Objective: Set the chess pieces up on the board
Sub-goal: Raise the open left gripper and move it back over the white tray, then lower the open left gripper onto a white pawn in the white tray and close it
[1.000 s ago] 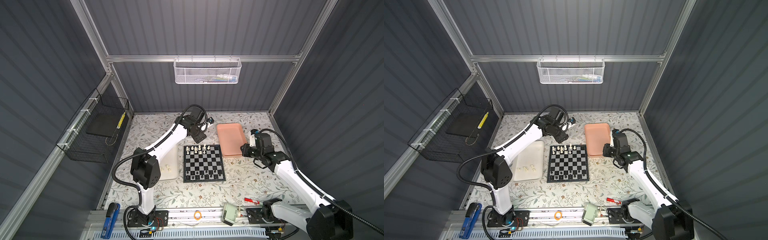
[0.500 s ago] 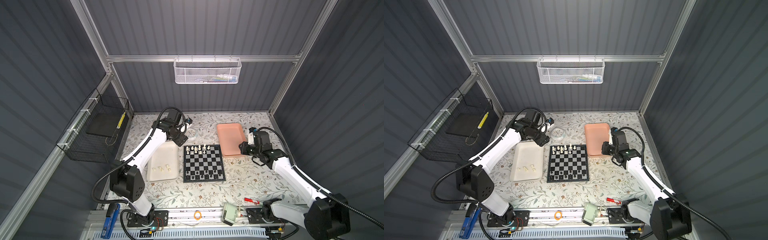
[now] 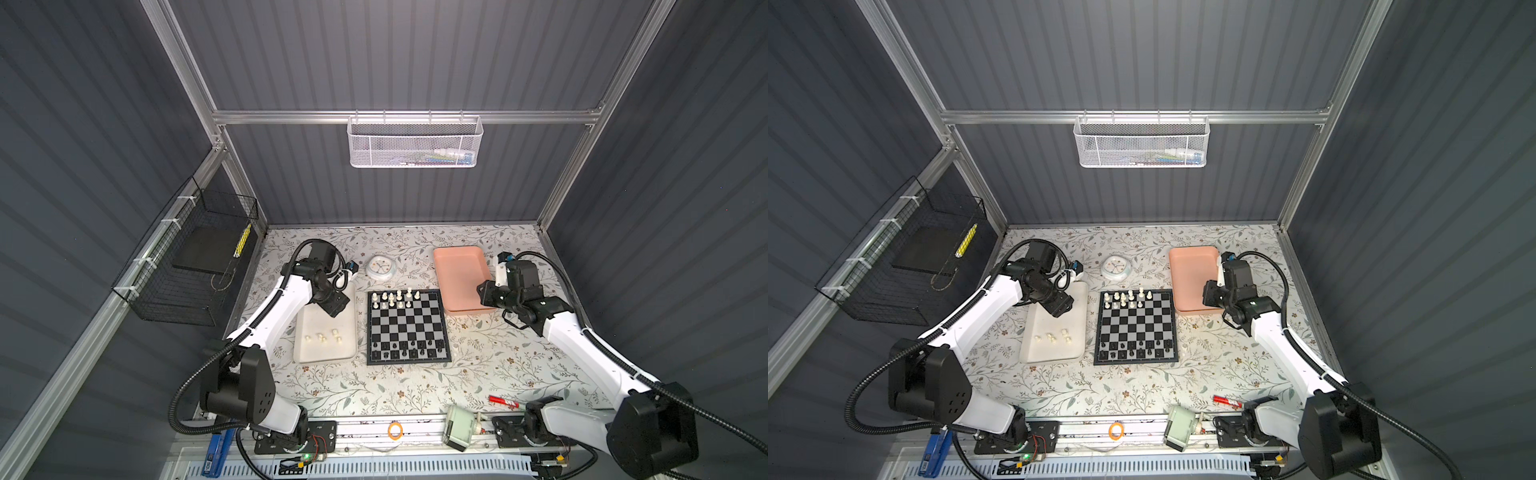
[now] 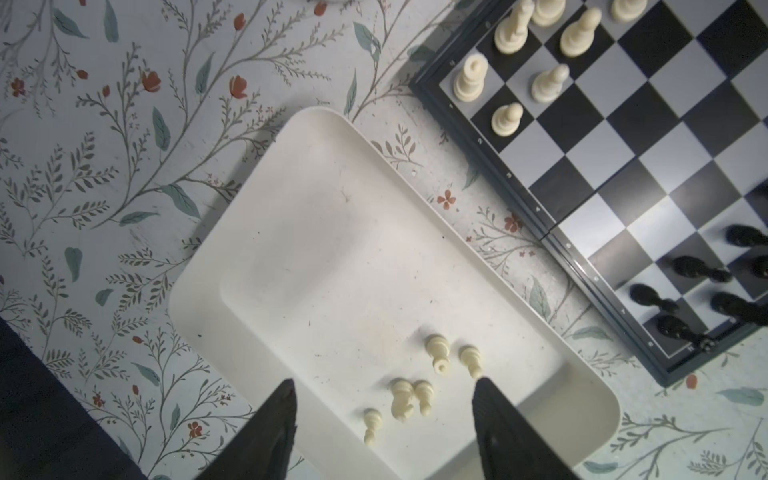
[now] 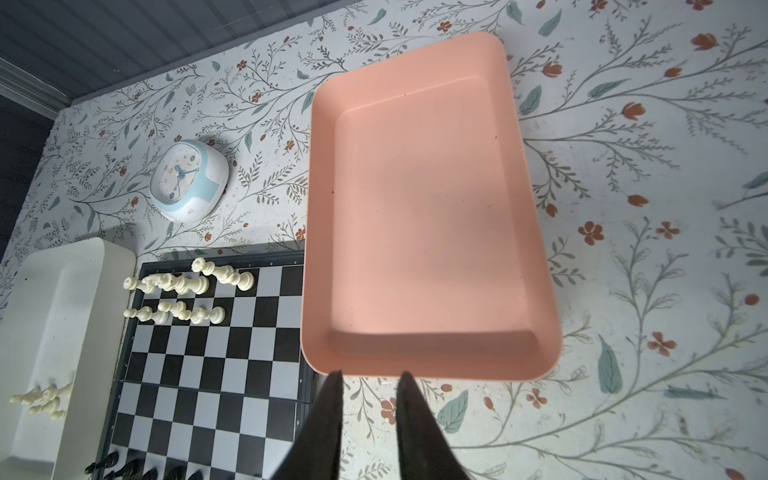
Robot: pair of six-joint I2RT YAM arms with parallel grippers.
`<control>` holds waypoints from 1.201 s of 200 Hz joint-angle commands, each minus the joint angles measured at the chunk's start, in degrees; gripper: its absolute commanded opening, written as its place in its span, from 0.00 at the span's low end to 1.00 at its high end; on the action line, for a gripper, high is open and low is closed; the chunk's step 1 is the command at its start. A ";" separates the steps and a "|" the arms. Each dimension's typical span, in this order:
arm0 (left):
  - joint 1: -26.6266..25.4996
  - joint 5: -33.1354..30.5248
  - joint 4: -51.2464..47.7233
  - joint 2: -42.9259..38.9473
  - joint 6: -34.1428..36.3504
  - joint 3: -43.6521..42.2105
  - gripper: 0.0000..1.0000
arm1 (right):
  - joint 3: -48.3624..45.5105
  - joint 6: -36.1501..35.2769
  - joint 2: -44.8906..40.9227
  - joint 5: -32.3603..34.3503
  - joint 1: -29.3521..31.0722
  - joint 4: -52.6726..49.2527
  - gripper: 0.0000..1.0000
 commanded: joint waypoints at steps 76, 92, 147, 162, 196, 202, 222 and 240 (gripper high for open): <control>1.14 0.51 2.73 2.34 3.67 -7.28 0.57 | 0.11 -0.52 0.00 -0.44 -0.16 1.73 0.26; 1.14 0.86 2.75 3.05 4.00 -7.50 0.56 | 0.14 -0.43 0.04 -0.52 -0.16 1.75 0.26; 1.14 2.11 3.20 3.87 3.87 -9.13 0.50 | -0.59 -0.17 0.03 -0.78 -0.16 1.98 0.26; 1.14 2.27 3.42 4.04 3.66 -10.07 0.48 | -0.86 -0.01 0.11 -0.91 -0.16 2.33 0.26; 1.14 2.27 4.46 4.31 3.21 -11.51 0.43 | -0.69 0.10 0.81 -1.46 -0.16 2.74 0.26; 1.14 2.27 4.64 4.39 3.16 -11.62 0.43 | -0.68 0.10 0.82 -1.53 -0.16 2.72 0.26; 1.14 2.18 5.11 4.94 3.12 -11.95 0.43 | -0.68 0.01 0.75 -1.51 -0.16 2.57 0.26; 1.14 2.28 5.22 5.34 3.03 -11.89 0.42 | -0.86 0.05 0.58 -1.35 -0.17 2.61 0.26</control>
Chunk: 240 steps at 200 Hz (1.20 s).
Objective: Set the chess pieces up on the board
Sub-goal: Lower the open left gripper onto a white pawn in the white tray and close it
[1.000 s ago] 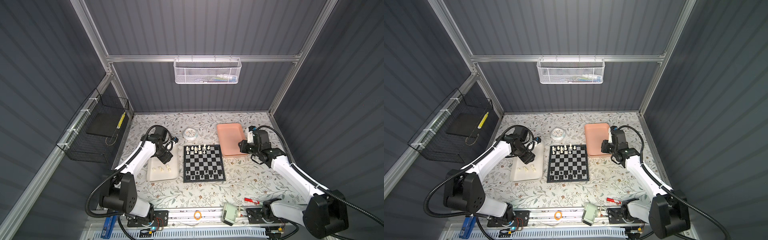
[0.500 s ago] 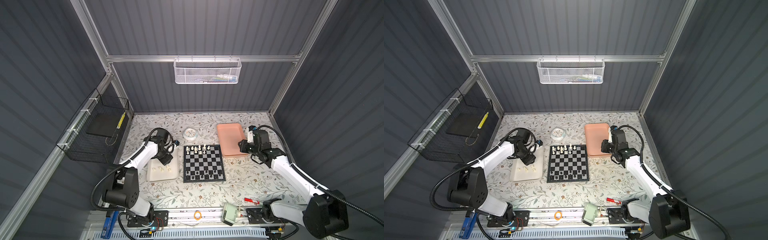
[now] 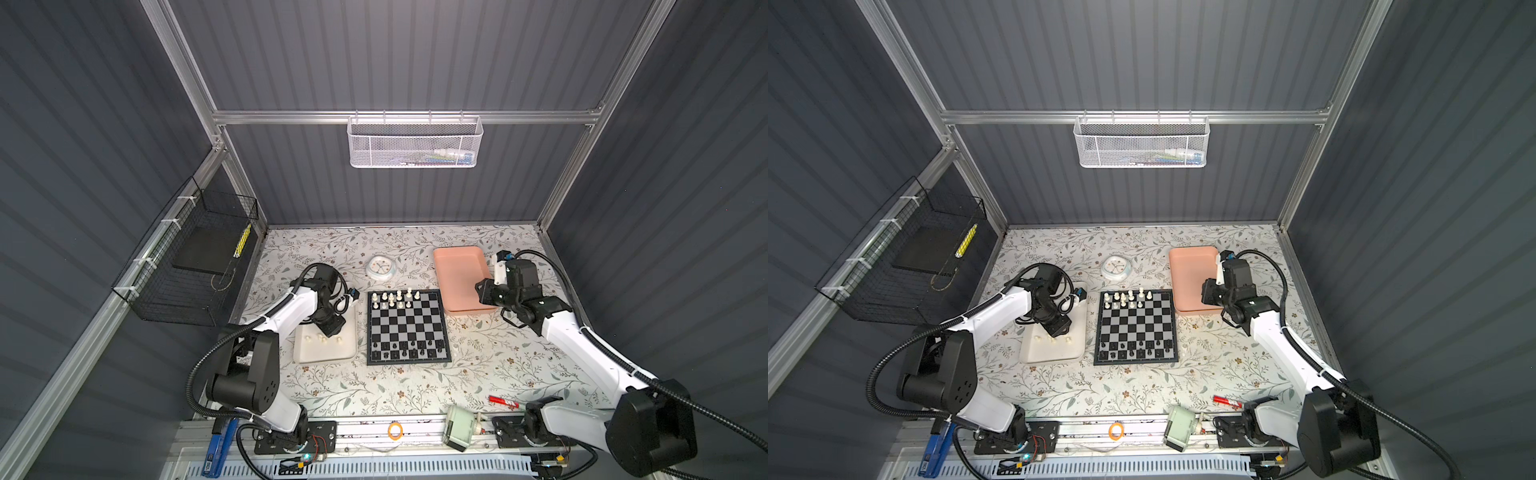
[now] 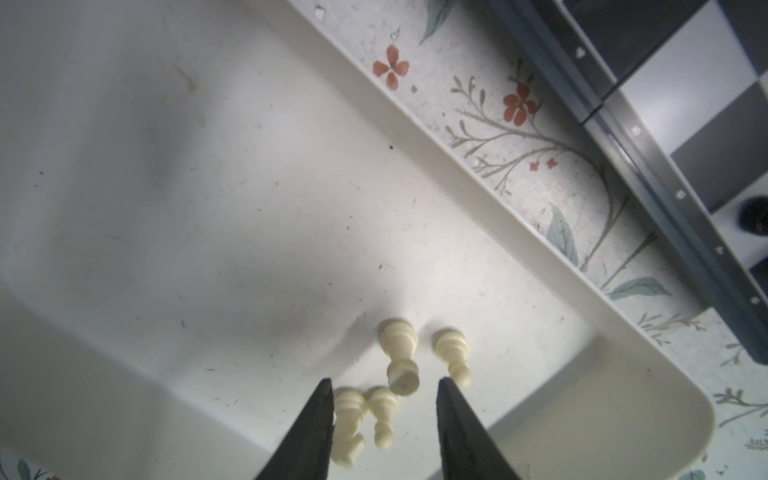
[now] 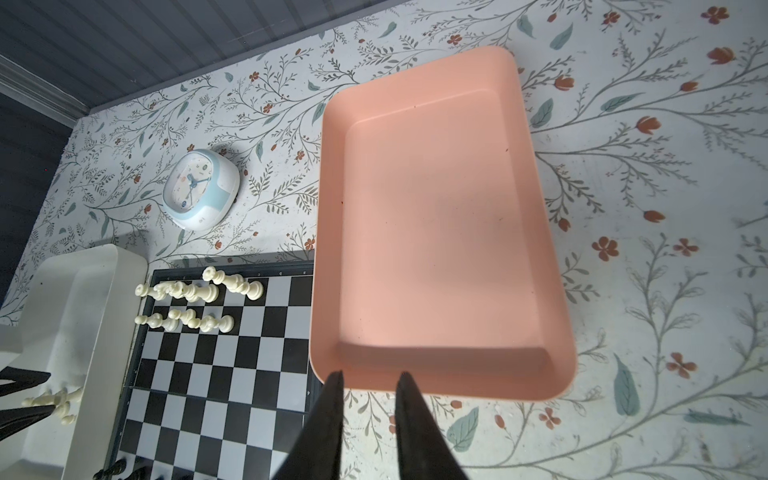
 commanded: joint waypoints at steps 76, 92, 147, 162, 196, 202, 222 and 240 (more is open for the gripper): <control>0.39 1.46 0.17 1.33 -0.50 -0.23 0.38 | -0.77 0.10 0.32 -0.70 -0.20 0.37 0.26; 0.39 1.46 0.17 1.26 -0.48 -0.18 0.37 | -0.78 0.10 0.33 -0.71 -0.16 0.40 0.26; 0.39 1.81 0.08 1.87 -0.40 -0.28 0.35 | -0.97 0.18 0.55 -0.73 -0.16 0.48 0.26; 0.39 1.98 0.08 2.05 -0.40 -0.42 0.35 | -1.06 0.18 0.54 -0.77 -0.16 0.53 0.26; 0.39 1.99 0.33 2.64 -0.40 -0.78 0.35 | -1.23 0.29 0.76 -0.93 -0.16 0.67 0.26; 0.39 1.99 0.43 2.66 -0.51 -0.79 0.35 | -1.23 0.27 0.82 -0.90 -0.16 0.73 0.26; 0.39 1.90 0.90 2.83 -0.71 -0.92 0.34 | -1.32 0.27 0.86 -0.90 -0.16 0.68 0.26; 0.39 1.91 1.05 3.18 -0.75 -0.96 0.33 | -1.41 0.27 0.71 -0.97 -0.16 0.68 0.26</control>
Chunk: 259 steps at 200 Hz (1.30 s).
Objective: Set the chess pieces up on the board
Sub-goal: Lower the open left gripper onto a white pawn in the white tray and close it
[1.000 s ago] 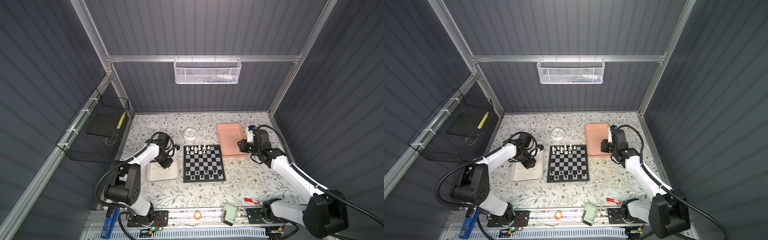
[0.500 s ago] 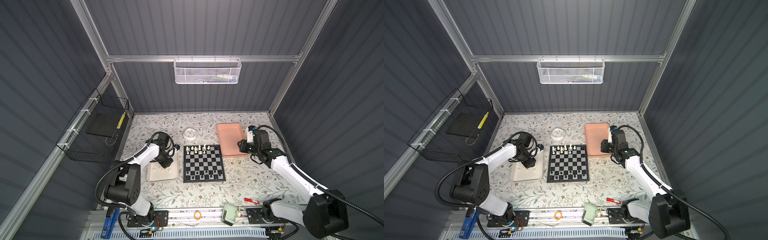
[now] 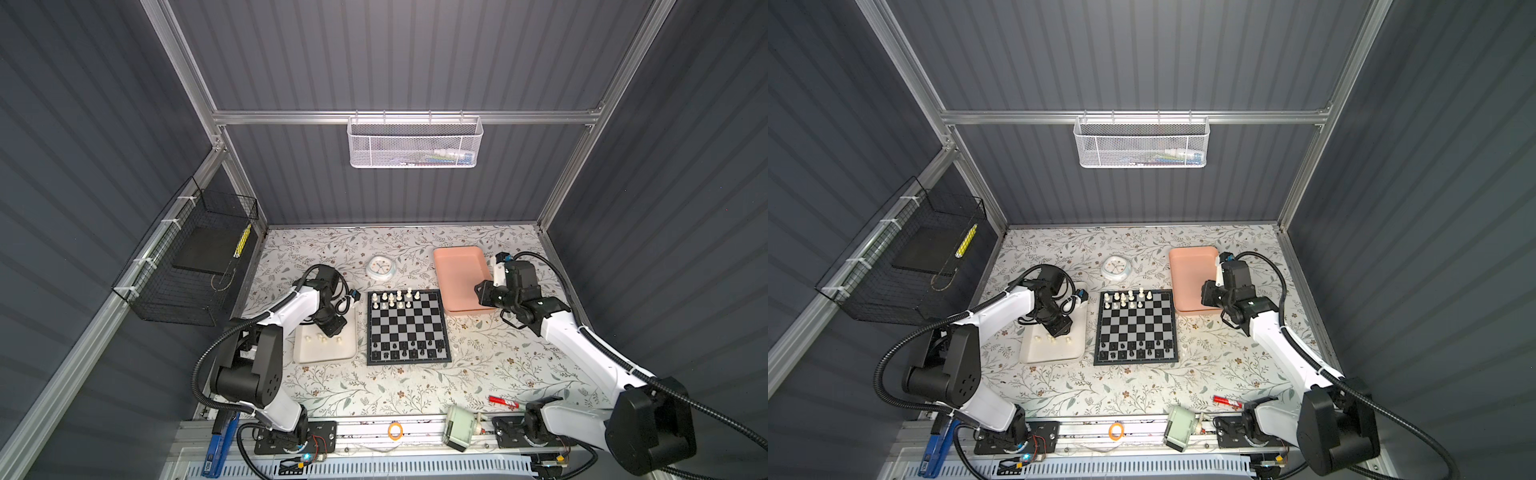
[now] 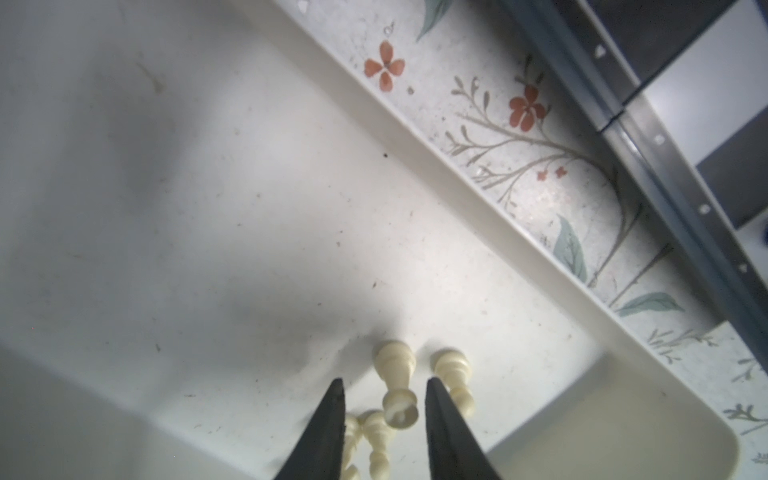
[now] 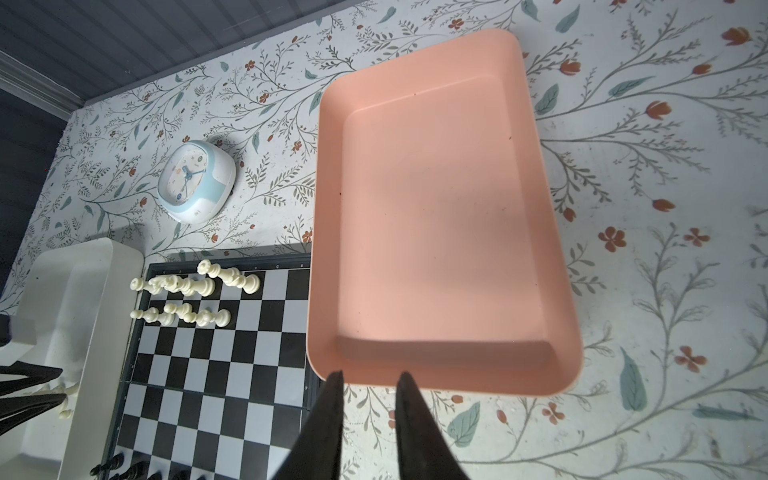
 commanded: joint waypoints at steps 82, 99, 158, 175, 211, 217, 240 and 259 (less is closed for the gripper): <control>0.34 -0.22 1.62 1.33 -0.58 -2.34 0.31 | -1.08 0.38 0.01 -0.51 -0.16 0.82 0.26; 0.39 -0.29 1.71 1.29 -0.60 -2.37 0.28 | -1.04 0.31 0.01 -0.52 -0.16 0.86 0.26; 0.39 -0.67 2.06 1.05 -0.78 -2.36 0.21 | -1.12 0.38 -0.19 -0.53 -0.16 0.76 0.25; 0.39 -0.74 1.98 0.93 -0.78 -2.36 0.17 | -1.17 0.40 -0.21 -0.55 -0.16 0.88 0.25; 0.39 -1.01 1.53 0.77 -0.92 -2.01 0.13 | -1.17 0.47 -0.06 -0.77 -0.16 1.08 0.25; 0.38 -1.10 1.46 0.76 -0.88 -1.78 0.12 | -1.17 0.47 0.02 -0.77 -0.16 1.15 0.25; 0.39 -1.11 0.80 0.58 -1.03 -1.01 0.12 | -1.18 0.47 0.07 -0.87 -0.16 1.23 0.25; 0.39 -1.01 -0.02 0.48 -1.24 0.24 0.12 | -1.17 0.45 0.06 -0.86 -0.20 1.28 0.26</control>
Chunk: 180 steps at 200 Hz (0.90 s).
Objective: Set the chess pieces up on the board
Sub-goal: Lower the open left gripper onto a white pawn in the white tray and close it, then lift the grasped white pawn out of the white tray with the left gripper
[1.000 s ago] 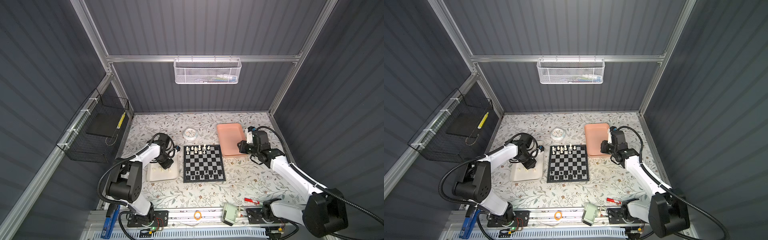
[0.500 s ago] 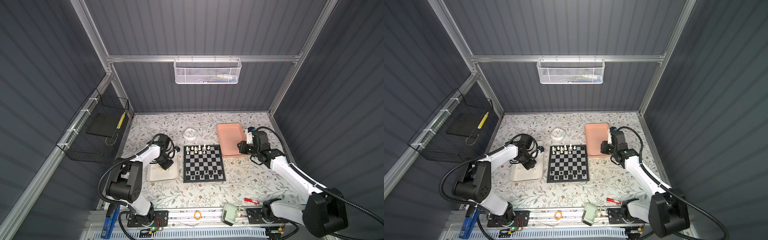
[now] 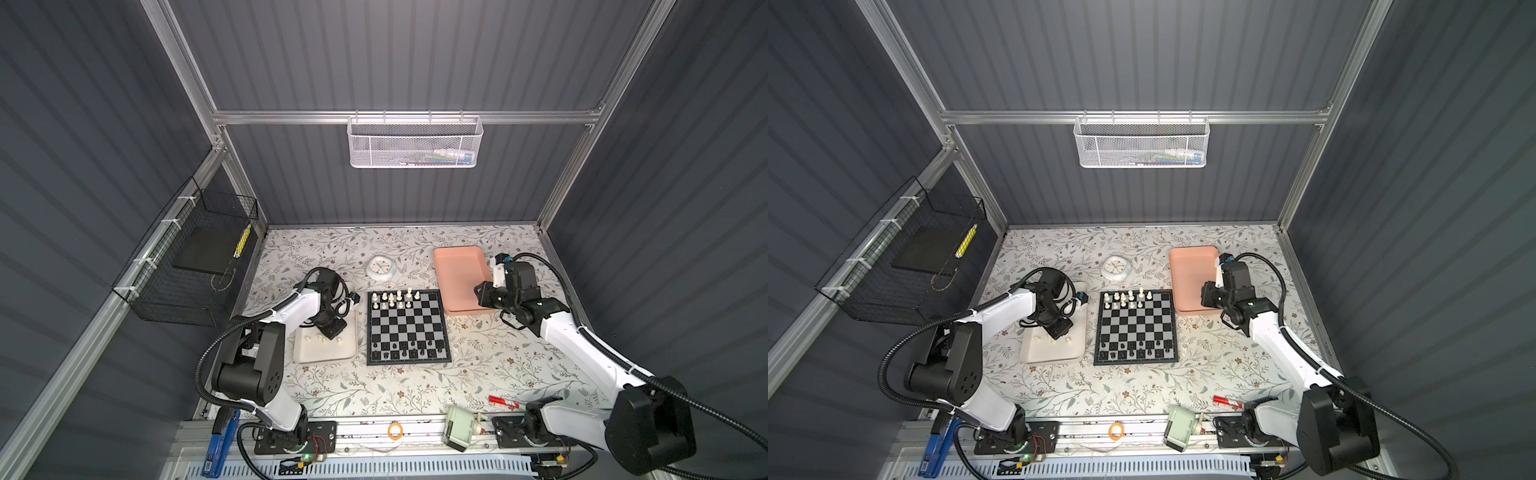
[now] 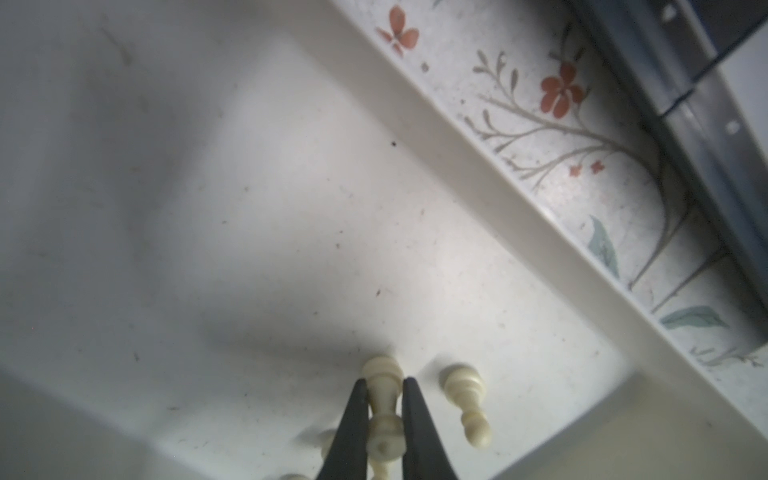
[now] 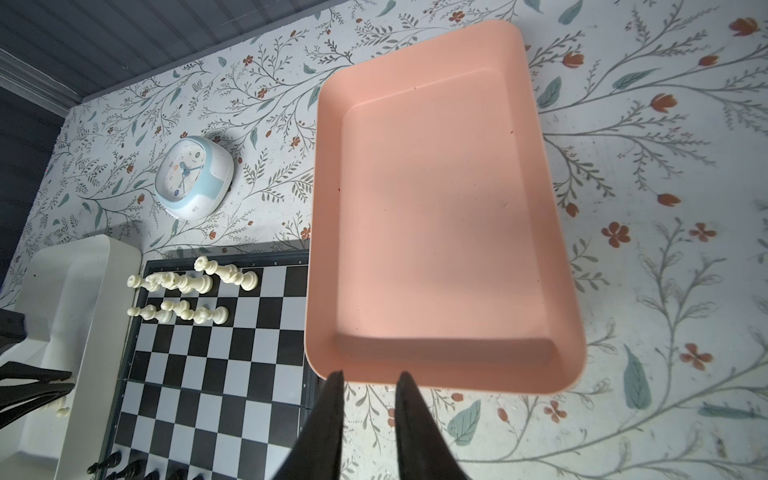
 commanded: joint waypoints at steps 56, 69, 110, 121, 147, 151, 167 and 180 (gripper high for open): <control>0.31 0.12 -5.15 0.00 -0.75 6.87 0.12 | -0.54 0.34 -0.03 -0.75 -0.15 0.90 0.25; 0.24 0.34 -5.96 0.19 -0.89 8.30 0.12 | -0.63 0.34 -0.25 -0.68 -0.16 0.90 0.25; -2.00 -0.41 -7.35 1.05 -0.85 12.39 0.12 | -0.63 0.34 -0.63 -0.84 -0.16 0.70 0.25; -3.16 -0.80 -7.64 1.37 -1.00 13.80 0.12 | -0.62 0.30 -0.80 -0.71 -0.16 0.56 0.25; -6.09 -1.21 -8.69 2.65 -1.39 17.99 0.12 | -0.74 0.33 -1.15 -0.69 -0.16 0.35 0.25; -6.66 -1.38 -8.83 2.98 -1.44 18.69 0.12 | -0.80 0.34 -1.17 -0.68 -0.16 0.28 0.25; -8.87 -1.60 -9.45 4.49 -1.68 21.95 0.12 | -0.87 0.34 -1.36 -0.57 -0.16 0.19 0.25; -10.37 -1.10 -10.06 5.99 -1.90 24.72 0.13 | -0.97 0.34 -1.67 -0.40 -0.16 0.06 0.25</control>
